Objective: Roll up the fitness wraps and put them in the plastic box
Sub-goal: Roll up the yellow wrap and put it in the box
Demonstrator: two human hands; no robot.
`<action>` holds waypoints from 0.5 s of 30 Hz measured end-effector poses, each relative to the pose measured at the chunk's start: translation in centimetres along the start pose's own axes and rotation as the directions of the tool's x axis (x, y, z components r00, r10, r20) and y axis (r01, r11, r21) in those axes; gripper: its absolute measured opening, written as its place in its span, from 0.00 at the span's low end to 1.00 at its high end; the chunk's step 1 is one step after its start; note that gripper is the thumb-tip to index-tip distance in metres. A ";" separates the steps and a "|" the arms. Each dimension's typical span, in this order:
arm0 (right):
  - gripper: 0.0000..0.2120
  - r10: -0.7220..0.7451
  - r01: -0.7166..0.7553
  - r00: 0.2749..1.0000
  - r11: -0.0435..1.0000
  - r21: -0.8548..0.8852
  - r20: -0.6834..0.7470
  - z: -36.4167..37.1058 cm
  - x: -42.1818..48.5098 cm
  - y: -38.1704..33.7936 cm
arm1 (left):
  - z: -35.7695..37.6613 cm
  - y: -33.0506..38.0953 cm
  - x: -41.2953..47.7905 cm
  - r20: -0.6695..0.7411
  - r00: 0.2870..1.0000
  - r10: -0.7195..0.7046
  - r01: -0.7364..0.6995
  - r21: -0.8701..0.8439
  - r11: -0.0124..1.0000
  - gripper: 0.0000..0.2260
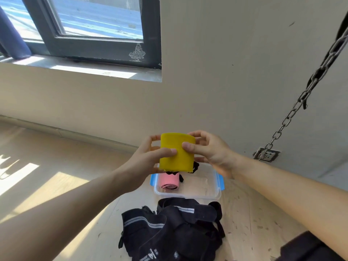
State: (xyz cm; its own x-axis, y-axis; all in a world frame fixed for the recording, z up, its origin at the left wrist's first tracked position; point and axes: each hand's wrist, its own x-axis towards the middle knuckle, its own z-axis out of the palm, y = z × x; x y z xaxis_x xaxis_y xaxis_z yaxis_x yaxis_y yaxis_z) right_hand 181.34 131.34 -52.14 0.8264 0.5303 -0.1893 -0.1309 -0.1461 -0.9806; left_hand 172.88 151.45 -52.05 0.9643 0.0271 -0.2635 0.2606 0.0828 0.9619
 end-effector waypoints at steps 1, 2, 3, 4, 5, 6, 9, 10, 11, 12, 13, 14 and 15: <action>0.33 -0.007 0.007 1.000 1.000 -0.003 0.006 0.2 0.0 0.4 | 0.2 -0.1 0.2 -0.025 1.000 0.004 -0.005 -0.024 1.000 0.33; 0.33 -0.020 0.020 1.000 1.000 0.009 0.020 0.3 0.0 0.8 | 0.4 -0.2 0.3 -0.050 0.999 0.003 -0.005 -0.046 0.999 0.33; 0.33 -0.038 0.038 0.999 0.999 0.018 0.032 0.4 0.2 1.3 | 0.5 -0.3 0.6 -0.071 0.997 -0.004 -0.001 -0.065 0.998 0.33; 0.34 -0.052 0.052 0.998 0.999 0.015 0.033 0.4 0.3 1.8 | 0.6 -0.4 0.8 -0.086 0.996 -0.016 0.009 -0.076 0.997 0.32; 0.36 -0.061 0.061 0.998 0.998 0.006 0.018 0.4 0.5 2.3 | 0.6 -0.6 1.1 -0.096 0.995 -0.029 0.022 -0.071 0.997 0.31; 0.38 -0.072 0.072 0.997 0.997 0.004 -0.004 0.4 0.8 2.9 | 0.6 -0.9 1.6 -0.107 0.993 -0.040 0.034 -0.053 0.998 0.30; 0.38 -0.049 0.050 0.994 0.999 0.007 -0.095 0.3 1.7 4.7 | 0.9 -2.0 3.6 -0.139 0.988 -0.062 0.061 -0.013 0.998 0.24; 0.35 -0.026 0.027 0.993 1.000 0.011 -0.119 0.1 2.0 5.2 | 1.2 -2.5 4.3 -0.139 0.988 -0.062 0.061 -0.009 0.998 0.23; 0.33 0.003 -0.001 0.991 1.000 0.020 -0.134 -0.3 2.4 5.7 | 1.6 -3.2 5.1 -0.135 0.989 -0.059 0.059 -0.003 0.998 0.22; 0.31 0.032 -0.029 0.989 0.999 0.023 -0.144 -0.7 2.9 6.3 | 2.0 -4.0 5.8 -0.130 0.990 -0.058 0.058 -0.006 0.998 0.21; 0.30 0.058 -0.056 0.987 0.998 0.015 -0.152 -1.2 3.5 7.0 | 2.5 -4.9 6.5 -0.130 0.990 -0.060 0.058 -0.021 0.998 0.20; 0.32 0.083 -0.084 0.985 0.996 0.000 -0.153 -1.8 4.1 7.7 | 3.0 -5.8 7.1 -0.135 0.988 -0.068 0.062 -0.045 0.997 0.19; 0.36 0.105 -0.108 0.983 0.994 -0.017 -0.150 -2.1 4.7 8.4 | 3.4 -6.7 7.7 -0.138 0.988 -0.072 0.064 -0.063 0.996 0.19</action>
State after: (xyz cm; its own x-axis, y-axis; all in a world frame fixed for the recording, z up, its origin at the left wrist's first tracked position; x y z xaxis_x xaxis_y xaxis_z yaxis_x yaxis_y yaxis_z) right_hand 185.28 130.83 -61.15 0.8810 0.3806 -0.2811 -0.2104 -0.2170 -0.9532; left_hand 178.71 147.76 -60.25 0.9270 0.1587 -0.3399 0.3183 0.1470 0.9365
